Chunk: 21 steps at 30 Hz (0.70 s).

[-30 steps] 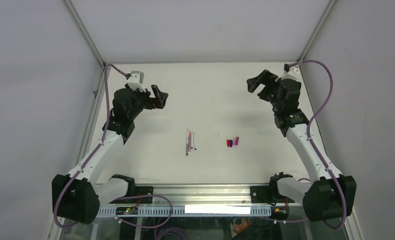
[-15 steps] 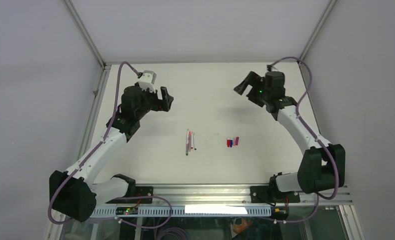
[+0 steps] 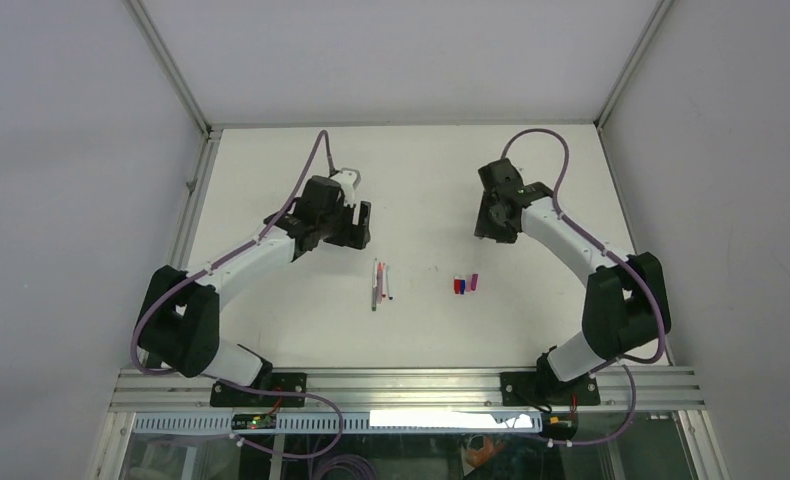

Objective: Insert the pens into the pen caps

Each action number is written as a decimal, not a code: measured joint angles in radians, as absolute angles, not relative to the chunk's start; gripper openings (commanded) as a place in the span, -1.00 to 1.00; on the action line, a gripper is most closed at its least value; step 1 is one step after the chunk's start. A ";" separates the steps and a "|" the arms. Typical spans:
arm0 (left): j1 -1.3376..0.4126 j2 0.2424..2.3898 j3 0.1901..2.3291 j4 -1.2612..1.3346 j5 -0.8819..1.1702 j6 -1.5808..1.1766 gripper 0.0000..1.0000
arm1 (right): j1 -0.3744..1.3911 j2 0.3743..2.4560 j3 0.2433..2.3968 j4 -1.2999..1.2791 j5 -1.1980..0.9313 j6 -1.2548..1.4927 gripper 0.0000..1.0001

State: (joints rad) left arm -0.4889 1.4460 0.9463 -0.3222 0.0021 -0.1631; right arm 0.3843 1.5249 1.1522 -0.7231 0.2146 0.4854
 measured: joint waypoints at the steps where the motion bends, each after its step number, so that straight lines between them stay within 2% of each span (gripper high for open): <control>1: -0.500 1.455 0.948 -0.326 0.005 -0.166 0.50 | 0.392 1.531 1.147 -0.737 0.223 0.488 -0.25; 6: -0.537 1.500 0.970 -0.331 0.026 -0.175 0.46 | 0.417 1.551 1.118 -0.777 0.230 0.511 -0.27; 17: -0.537 1.514 0.975 -0.382 0.065 -0.229 -0.19 | 0.444 1.559 1.054 -0.775 0.216 0.532 -0.18; 21: -0.546 1.511 0.942 -0.408 0.081 -0.252 -0.19 | 0.451 1.552 1.054 -0.756 0.209 0.523 -0.13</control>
